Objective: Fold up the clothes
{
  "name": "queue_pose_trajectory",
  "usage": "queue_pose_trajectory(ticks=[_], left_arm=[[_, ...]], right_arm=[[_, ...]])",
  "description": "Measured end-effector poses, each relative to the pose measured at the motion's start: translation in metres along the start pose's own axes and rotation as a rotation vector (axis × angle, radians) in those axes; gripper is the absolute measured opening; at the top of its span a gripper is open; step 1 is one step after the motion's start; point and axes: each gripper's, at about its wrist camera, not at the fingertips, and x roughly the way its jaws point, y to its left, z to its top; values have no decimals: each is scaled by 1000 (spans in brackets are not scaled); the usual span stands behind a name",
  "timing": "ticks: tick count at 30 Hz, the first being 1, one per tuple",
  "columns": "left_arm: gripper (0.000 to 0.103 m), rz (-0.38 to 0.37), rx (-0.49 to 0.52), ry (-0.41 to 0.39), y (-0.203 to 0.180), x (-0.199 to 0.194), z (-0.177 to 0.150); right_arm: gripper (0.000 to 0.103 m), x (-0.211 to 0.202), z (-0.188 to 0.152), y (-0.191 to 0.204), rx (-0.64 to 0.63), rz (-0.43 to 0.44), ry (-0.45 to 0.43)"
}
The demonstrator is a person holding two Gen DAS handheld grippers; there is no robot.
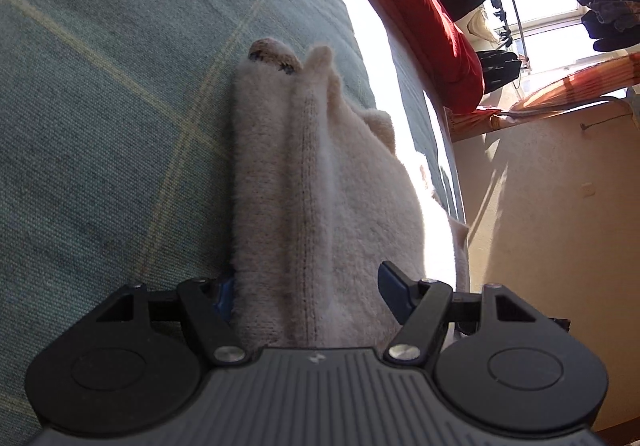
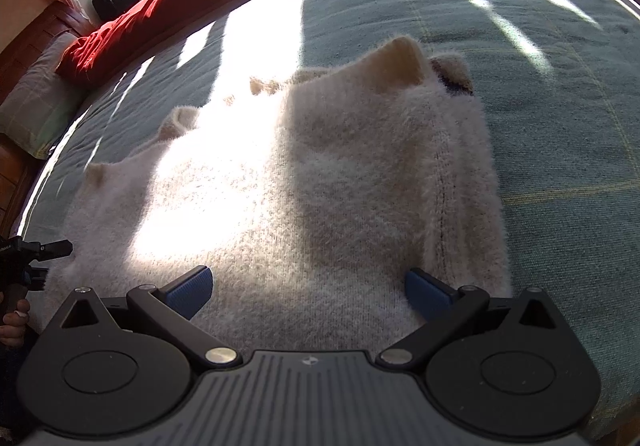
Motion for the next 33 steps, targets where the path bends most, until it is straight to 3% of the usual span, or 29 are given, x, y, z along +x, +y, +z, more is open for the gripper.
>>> queue_pose_trajectory(ticks=[9,25,27,29,33], left_arm=[[67,5,16,45,-7,32,51],[66,-29,21,70,-4,17,21],[60,-4,35,68,-7,18,20],[42,53,40,59,-11,18,20],[37,99,28,44,-15,15,17]], right_arm=[[103,2,1,3,-9,-14,1],[103,3,2,6,-22,-28,12],[103,3,2,7,-27,-35,13],[103,2,2,10,-34,-46,17],[103,-8,11,15,25,-45,18]])
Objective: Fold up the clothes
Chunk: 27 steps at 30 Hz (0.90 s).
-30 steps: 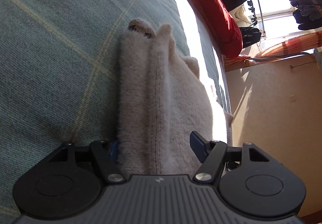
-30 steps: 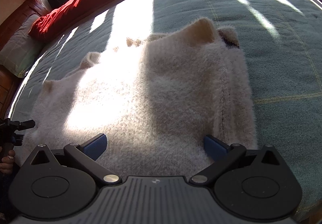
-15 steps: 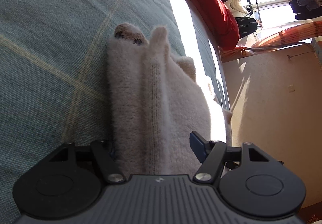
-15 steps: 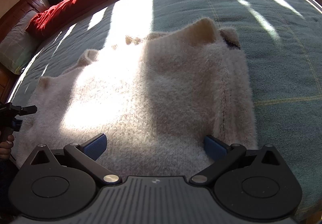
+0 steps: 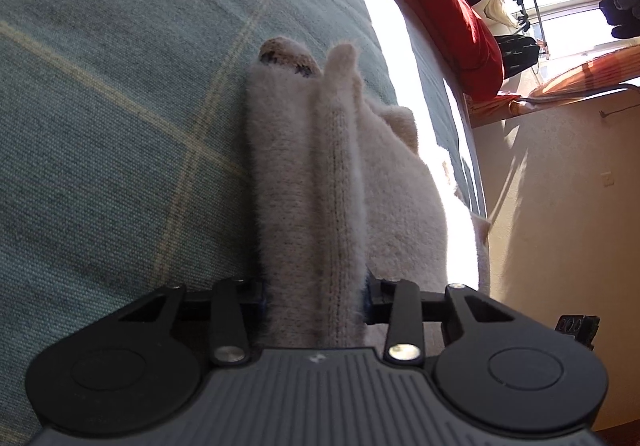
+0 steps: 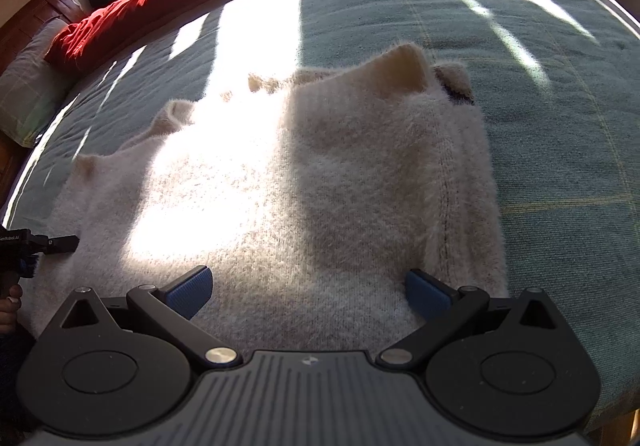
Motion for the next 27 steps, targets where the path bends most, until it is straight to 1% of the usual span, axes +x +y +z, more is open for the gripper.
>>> queue_pose_trajectory(ticks=[4,6,9,14,20,25,27], left_arm=[[33,68,36,-8,-19,-4,0],[32,77,43,-16,-29,-10,0],[31,75,55,-26,-41,-20,1],[30,96,100,-36,-66,-30,1],[30,115,135,-38,-91,-36,0],[30,136,151,-27,-104,-39,1],[30,144,155,-26,-109,-40,0]], right_arm=[[103,-18,14,9,74,94,-22],[103,-24,23,20,67,140,-33],[103,-25,36,43,20,198,-28],[103,-8,45,73,-38,259,16],[103,18,42,91,-15,370,67],[103,40,49,98,2,438,55],[103,52,57,99,11,435,38]])
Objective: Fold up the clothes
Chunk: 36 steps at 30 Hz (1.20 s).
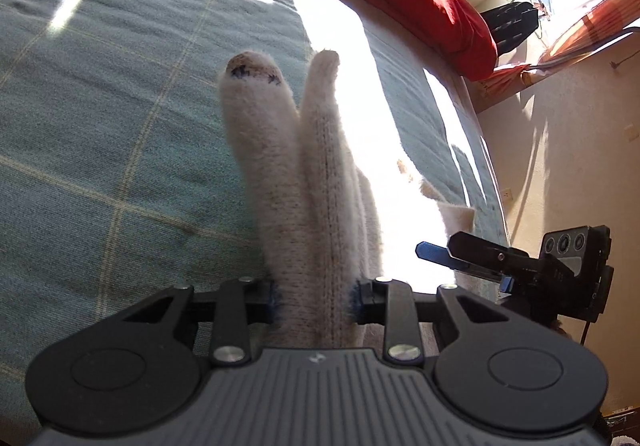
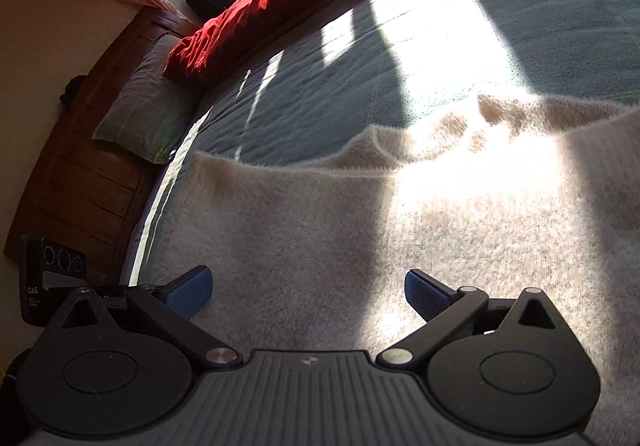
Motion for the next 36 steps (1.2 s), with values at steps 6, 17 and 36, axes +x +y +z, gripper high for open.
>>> queue_pose_trajectory(ticks=[6,17,36], left_arm=[[30,-1,-2,0,-6,1,1],[30,17,1,0,-14,1,1],[30,64,16,-15,-38,-1,-1]], right_arm=[[103,44,22,-11,-5,-65,17],[103,31,23,-2,6,-55,34],[103,-6,-90,-3,135,-18,222]])
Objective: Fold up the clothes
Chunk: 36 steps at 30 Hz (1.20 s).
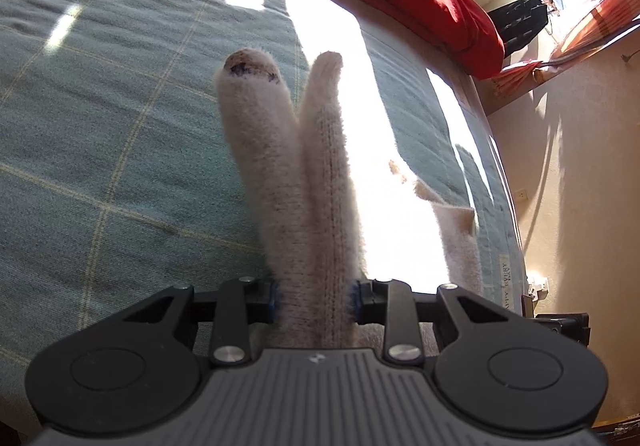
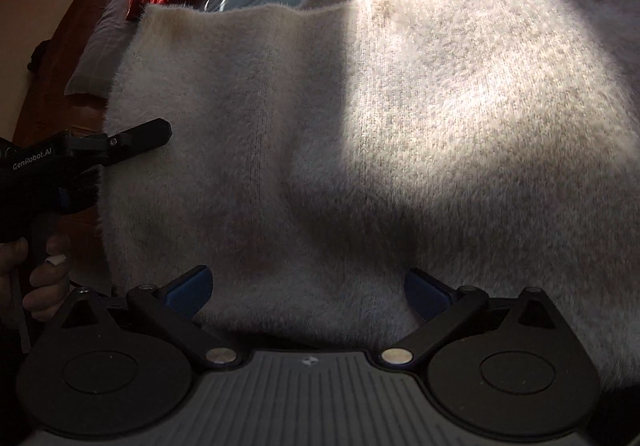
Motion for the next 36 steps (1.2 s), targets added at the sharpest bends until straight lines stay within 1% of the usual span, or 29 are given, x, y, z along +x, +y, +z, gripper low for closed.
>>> queue_pose_trajectory(ticks=[3,9,15,22,27,30,36], left_arm=[[30,0,5,2,-9,-2,0],[30,-15,-14,8,-29,-5,2],[30,-34,10,10,-63,-3,3],[30,-75,25,24,-103,6,2],[30,-97,14,38,-131,24,4],[30,-117,-6,51,-142,37,3],[30,-127,-37,92,-169,73,-3]], right_arm=[[103,-17,1,0,9,22,-54],[103,-55,3,-7,-13,13,-165],[103,-97,4,-22,-16,10,-274],[103,-135,3,-38,3,12,-384],[103,-159,1,-52,33,14,-455],[103,-174,-4,-61,55,13,-501],[103,-202,-12,-84,101,6,-571]])
